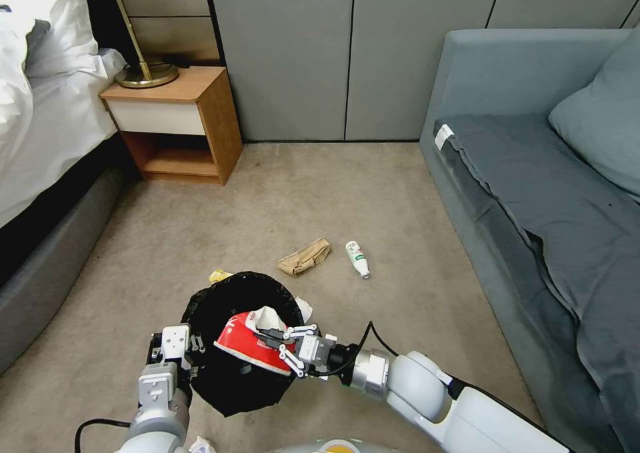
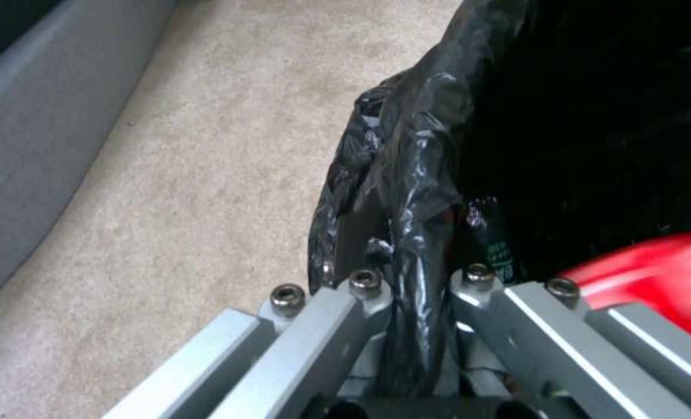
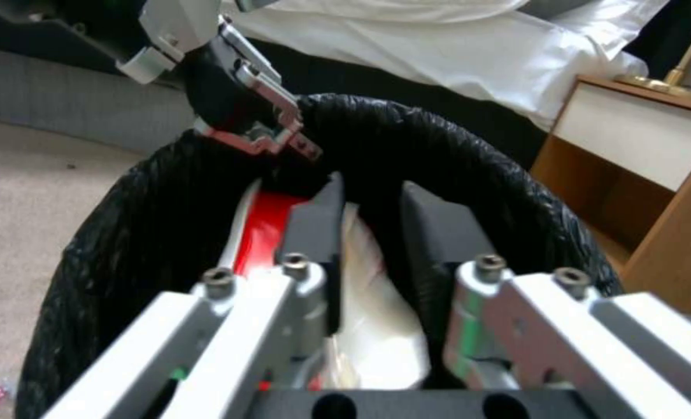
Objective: Pick up the trash bin, then pick up the garbage from the floor and place it into the trash bin.
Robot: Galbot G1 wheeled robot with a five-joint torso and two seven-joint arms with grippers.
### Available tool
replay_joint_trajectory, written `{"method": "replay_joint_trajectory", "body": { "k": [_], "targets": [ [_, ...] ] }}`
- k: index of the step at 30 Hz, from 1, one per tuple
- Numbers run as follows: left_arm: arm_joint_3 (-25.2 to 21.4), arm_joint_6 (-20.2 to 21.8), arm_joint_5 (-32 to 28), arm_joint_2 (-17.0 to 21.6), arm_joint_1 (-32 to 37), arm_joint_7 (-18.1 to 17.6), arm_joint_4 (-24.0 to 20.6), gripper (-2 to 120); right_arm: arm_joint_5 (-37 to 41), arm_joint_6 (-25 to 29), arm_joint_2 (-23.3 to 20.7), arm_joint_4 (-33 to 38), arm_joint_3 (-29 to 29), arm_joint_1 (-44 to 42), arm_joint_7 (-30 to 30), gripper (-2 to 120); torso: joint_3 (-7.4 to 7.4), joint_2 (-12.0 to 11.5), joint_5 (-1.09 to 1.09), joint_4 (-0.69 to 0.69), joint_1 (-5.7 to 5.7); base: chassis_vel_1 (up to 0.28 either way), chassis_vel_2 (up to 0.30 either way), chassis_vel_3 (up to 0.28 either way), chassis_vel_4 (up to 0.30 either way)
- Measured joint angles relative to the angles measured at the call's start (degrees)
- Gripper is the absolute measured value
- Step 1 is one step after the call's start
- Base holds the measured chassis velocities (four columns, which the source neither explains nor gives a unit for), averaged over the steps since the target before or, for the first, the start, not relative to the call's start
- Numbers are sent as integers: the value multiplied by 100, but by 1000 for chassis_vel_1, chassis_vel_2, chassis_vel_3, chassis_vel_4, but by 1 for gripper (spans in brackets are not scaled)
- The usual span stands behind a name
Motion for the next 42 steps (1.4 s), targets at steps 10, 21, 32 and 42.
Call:
{"method": "replay_joint_trajectory", "body": {
  "k": [10,21,32,42],
  "targets": [
    [60,-16,32,-6,20,-1,27,1,14,-101,119,-14,-21,94,16,62,0,0,0,0,0,0,0,0,0],
    [98,-28,47,-10,4,-1,58,1,73,-129,92,171,141,101,44,99,0,0,0,0,0,0,0,0,0],
    [33,-29,44,51,-2,-1,164,1,293,-296,81,1319,1033,-138,651,100,0,0,0,0,0,0,0,0,0],
    [-263,-27,-152,151,-23,13,192,1,317,-500,47,2410,2678,-1678,1678,100,0,0,0,-1,0,0,0,0,0]
  ]
}}
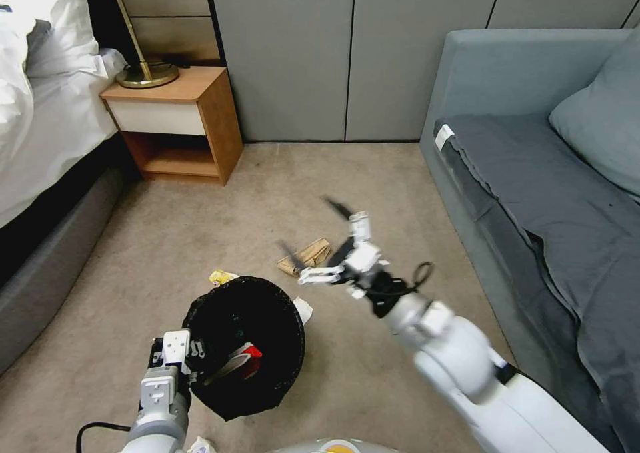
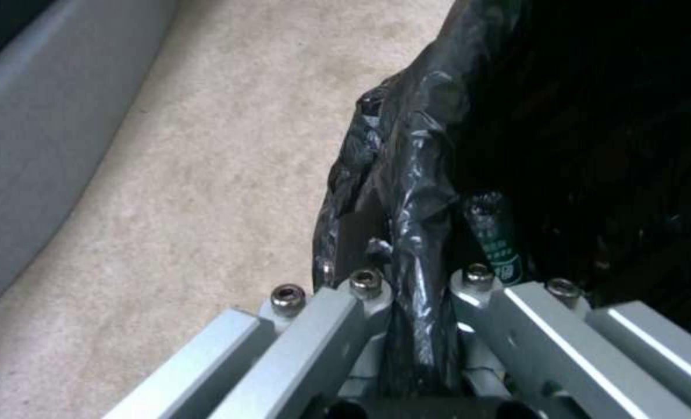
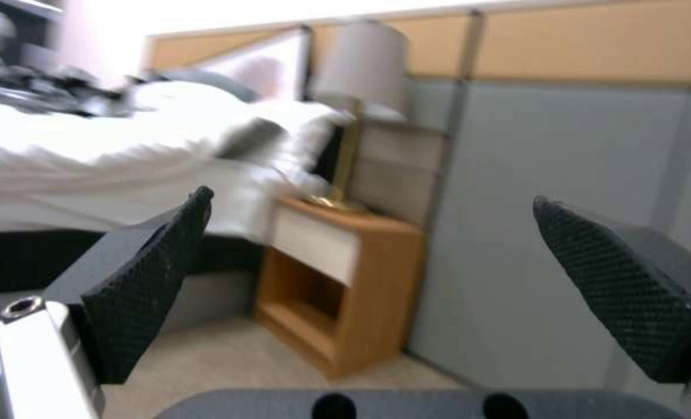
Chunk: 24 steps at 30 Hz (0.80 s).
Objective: Pick up the trash bin, then pick up the garbage from the floor and place it into the trash bin.
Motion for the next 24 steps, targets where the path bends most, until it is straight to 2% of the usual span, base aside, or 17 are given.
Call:
{"method": "replay_joint_trajectory", "body": {
  "k": [2,5,9,17,24],
  "targets": [
    [-67,7,-44,4,-17,1,-20,1,-4,3,62,41,164,-297,113,100,0,0,1,-1,0,0,0,0,0],
    [-203,33,-152,11,-64,7,-82,1,-120,108,395,9,487,-950,335,100,0,0,0,1,0,0,0,0,0],
    [-264,50,-211,6,-112,12,-104,1,-270,282,684,-187,678,-1342,439,100,0,0,0,1,0,0,0,0,0],
    [-274,51,-243,-70,-133,14,-220,1,-454,657,1086,-660,797,-1692,440,100,0,0,0,1,0,0,0,0,0],
    [-290,60,-242,-86,-94,15,-311,1,-503,696,1159,-847,781,-1672,442,100,0,0,0,1,0,0,0,0,0]
  ]
}}
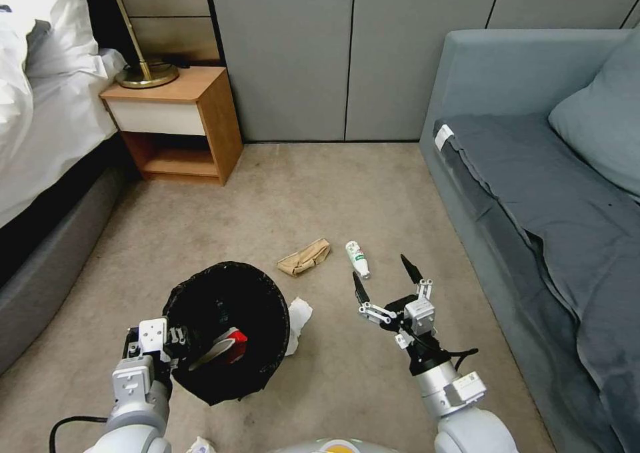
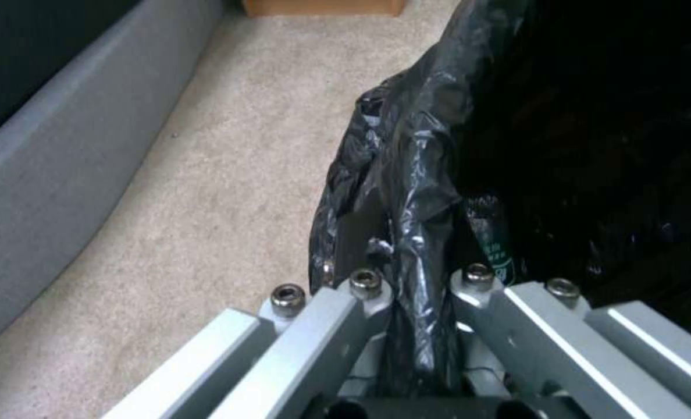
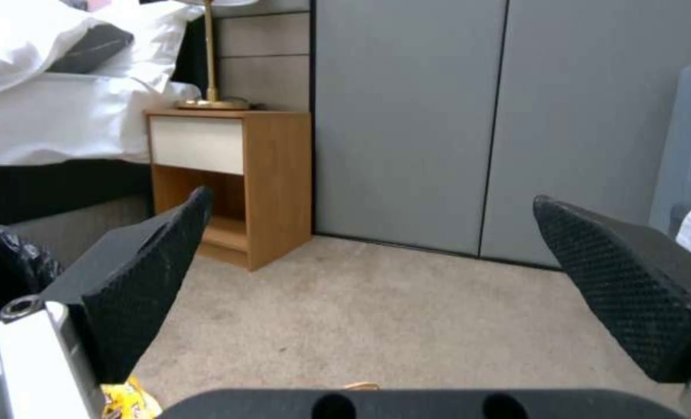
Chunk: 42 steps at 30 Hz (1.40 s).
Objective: Pick up the trash bin, then pick up the garbage from the floor and place it into the trash bin.
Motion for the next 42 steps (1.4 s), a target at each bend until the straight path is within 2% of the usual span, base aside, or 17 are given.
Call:
{"method": "replay_joint_trajectory", "body": {
  "k": [13,31,42],
  "targets": [
    [-3,9,10,9,48,-2,-57,1,15,-9,-39,-27,6,152,-48,100,0,-1,0,0,0,-14,7,9,-16],
    [-118,27,-60,17,92,-6,-135,1,-5,122,-20,-94,-37,278,-222,100,1,-1,2,-1,1,-161,161,174,-166],
    [-96,22,-50,4,135,-7,-188,1,-93,272,-12,-95,-20,289,-290,100,-1,-1,0,0,0,-13,24,15,-9]
  ]
}}
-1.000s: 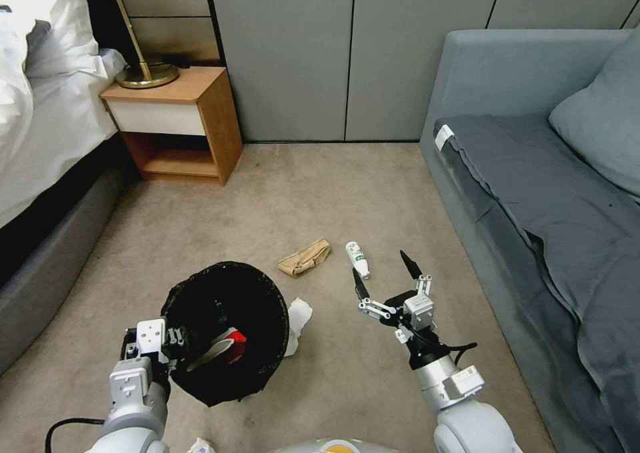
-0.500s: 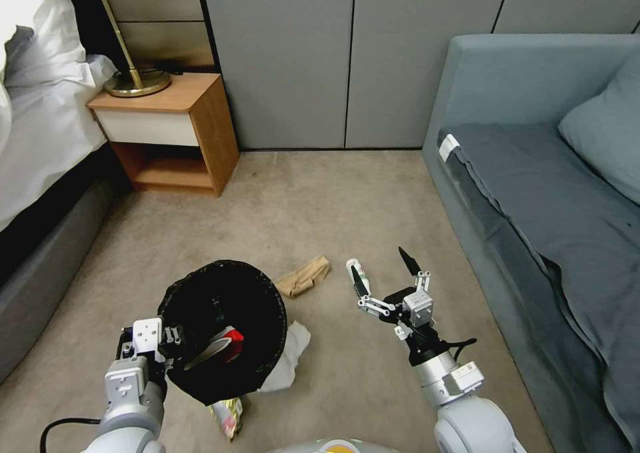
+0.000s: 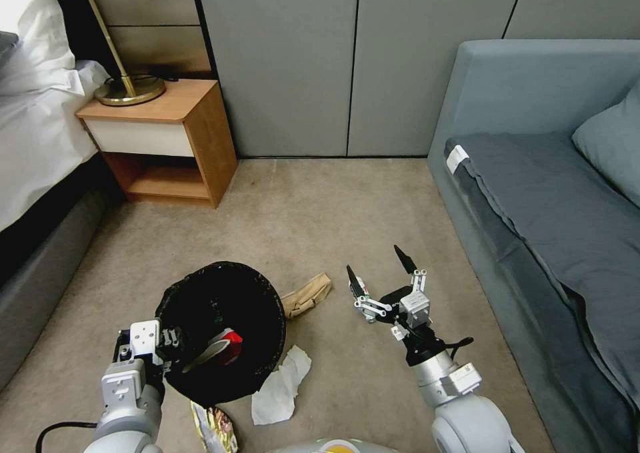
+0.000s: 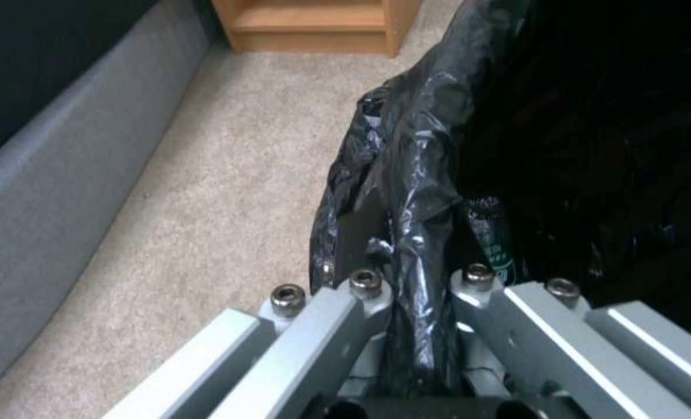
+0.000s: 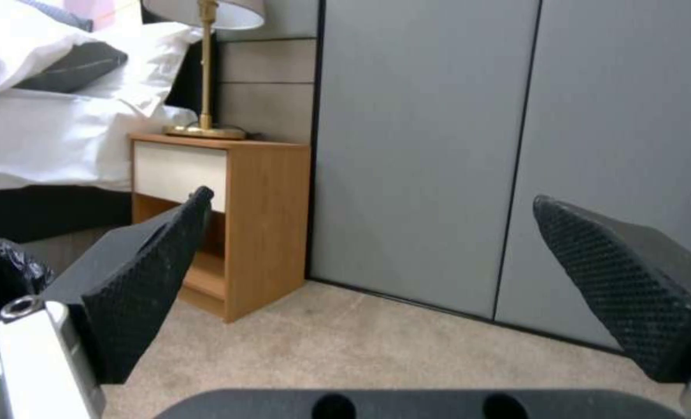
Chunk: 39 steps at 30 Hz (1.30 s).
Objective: Pick up the trash bin, then pick up the garbage from the floor and place it into the trash bin.
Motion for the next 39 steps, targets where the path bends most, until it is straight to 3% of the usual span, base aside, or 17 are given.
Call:
{"method": "replay_joint_trajectory", "body": {
  "k": [27,34,38,39],
  "targets": [
    [11,5,9,-10,-33,-4,27,1,-81,-160,-29,-206,-91,409,46,100,1,0,0,0,0,0,0,0,0],
    [9,9,13,-10,-51,-4,69,1,220,-726,-50,-555,-235,937,375,100,1,0,0,-1,0,0,0,0,0],
    [24,15,34,-17,-55,-6,105,1,882,-1760,-161,-1086,-459,1790,622,100,1,0,0,0,0,0,0,0,0],
    [24,15,34,-17,-55,-6,105,1,882,-1760,-161,-1086,-459,1790,622,100,1,0,0,0,0,0,0,0,0]
  ]
}}
